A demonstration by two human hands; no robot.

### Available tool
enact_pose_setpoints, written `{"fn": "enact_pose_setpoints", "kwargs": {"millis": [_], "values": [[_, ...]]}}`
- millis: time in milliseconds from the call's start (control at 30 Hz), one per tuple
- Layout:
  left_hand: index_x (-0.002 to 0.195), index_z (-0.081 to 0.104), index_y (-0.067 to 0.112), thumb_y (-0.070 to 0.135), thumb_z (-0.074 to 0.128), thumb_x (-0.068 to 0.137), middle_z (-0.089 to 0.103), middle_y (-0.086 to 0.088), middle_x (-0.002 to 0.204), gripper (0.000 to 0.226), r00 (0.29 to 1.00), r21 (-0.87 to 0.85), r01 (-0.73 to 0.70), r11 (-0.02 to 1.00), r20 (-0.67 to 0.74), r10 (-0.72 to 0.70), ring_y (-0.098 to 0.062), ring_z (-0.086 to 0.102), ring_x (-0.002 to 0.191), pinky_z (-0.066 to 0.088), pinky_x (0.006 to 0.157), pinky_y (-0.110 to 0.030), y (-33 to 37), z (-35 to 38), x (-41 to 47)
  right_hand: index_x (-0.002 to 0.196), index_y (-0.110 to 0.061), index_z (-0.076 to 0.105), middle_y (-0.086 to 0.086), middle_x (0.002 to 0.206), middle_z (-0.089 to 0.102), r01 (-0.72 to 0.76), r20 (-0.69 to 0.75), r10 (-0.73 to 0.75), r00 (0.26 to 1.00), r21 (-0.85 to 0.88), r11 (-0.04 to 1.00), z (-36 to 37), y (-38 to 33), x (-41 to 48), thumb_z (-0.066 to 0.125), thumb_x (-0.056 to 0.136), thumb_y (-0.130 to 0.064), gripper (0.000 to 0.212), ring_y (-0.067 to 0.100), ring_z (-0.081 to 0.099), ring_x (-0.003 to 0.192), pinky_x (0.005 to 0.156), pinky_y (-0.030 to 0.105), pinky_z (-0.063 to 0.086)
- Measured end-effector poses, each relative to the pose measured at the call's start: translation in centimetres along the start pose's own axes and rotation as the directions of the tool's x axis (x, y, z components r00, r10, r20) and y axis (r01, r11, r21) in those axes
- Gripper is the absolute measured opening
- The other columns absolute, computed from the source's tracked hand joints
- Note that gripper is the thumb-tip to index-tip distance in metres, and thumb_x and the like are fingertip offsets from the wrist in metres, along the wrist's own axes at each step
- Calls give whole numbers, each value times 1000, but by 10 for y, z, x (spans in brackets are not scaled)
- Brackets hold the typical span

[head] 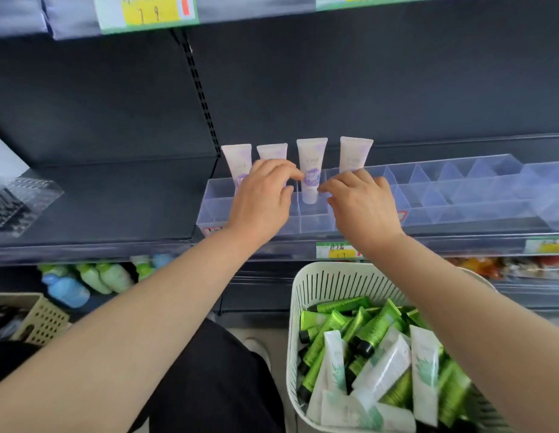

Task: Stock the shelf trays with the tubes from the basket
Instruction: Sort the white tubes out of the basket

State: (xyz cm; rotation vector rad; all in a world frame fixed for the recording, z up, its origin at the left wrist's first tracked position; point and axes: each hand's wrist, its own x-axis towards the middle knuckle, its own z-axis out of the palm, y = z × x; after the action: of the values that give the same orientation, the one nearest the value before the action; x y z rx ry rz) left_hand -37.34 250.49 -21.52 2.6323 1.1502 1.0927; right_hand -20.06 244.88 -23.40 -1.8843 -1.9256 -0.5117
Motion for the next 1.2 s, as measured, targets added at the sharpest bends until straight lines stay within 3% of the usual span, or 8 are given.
{"fn": "enact_pose_setpoints", "kwargs": {"millis": [167,300,533,767,833,967,1067,1200], "values": [[106,68,12,0,60,87,63,-1,115,25,980,-68,-48,997,191,60,-20,51,112,41,95,-32,27,35,-46,101,-23,70,-2,98,67,-35,63,34,997,4,999,11,30,-80,71,75,-5,32,29,58,93,74,39,40],[108,67,16,2,57,88,60,4,118,26,936,-110,-19,994,347,56,-14,47,116,35,96,-24,53,64,-77,104,-31,69,-8,105,65,-74,236,73,969,-5,997,20,48,-133,70,76,-9,35,23,56,100,77,36,39],[122,57,22,14,56,93,51,6,130,31,694,-4,116,993,716,-78,-13,41,123,35,98,-29,79,118,-125,126,-35,52,-10,120,55,-117,598,103,795,-16,993,37,73,-205,54,85,-7,50,16,44,111,89,34,37],[126,55,21,9,55,91,52,3,127,37,620,97,169,981,764,-182,-16,46,120,39,93,-30,83,141,-147,143,-32,33,-4,146,35,-88,739,56,672,4,996,47,78,-238,48,80,1,72,21,27,133,103,42,31],[126,55,20,9,56,91,52,3,127,37,615,103,166,981,766,-184,-16,46,120,39,94,-30,83,142,-149,137,-34,40,-3,148,32,-97,764,39,644,31,995,47,77,-240,47,81,1,67,21,22,136,104,41,28],[126,55,20,12,59,92,52,3,129,35,628,104,160,982,756,-183,-16,47,121,39,97,-30,83,145,-146,97,-33,61,-6,126,49,-127,751,58,658,34,991,42,77,-235,55,84,-10,26,18,36,115,94,36,34],[127,55,20,16,59,92,52,3,129,35,638,94,174,980,748,-185,-16,48,121,40,97,-31,84,149,-145,72,-33,59,-8,111,54,-123,768,83,635,-6,992,37,80,-232,62,80,-20,16,17,40,104,89,36,38],[125,56,21,17,61,92,52,3,130,34,634,90,188,978,749,-191,-16,50,118,43,93,-31,89,155,-147,83,-32,58,-7,106,57,-177,794,125,595,-22,984,36,79,-240,55,81,-9,24,17,42,100,82,32,36]]}}
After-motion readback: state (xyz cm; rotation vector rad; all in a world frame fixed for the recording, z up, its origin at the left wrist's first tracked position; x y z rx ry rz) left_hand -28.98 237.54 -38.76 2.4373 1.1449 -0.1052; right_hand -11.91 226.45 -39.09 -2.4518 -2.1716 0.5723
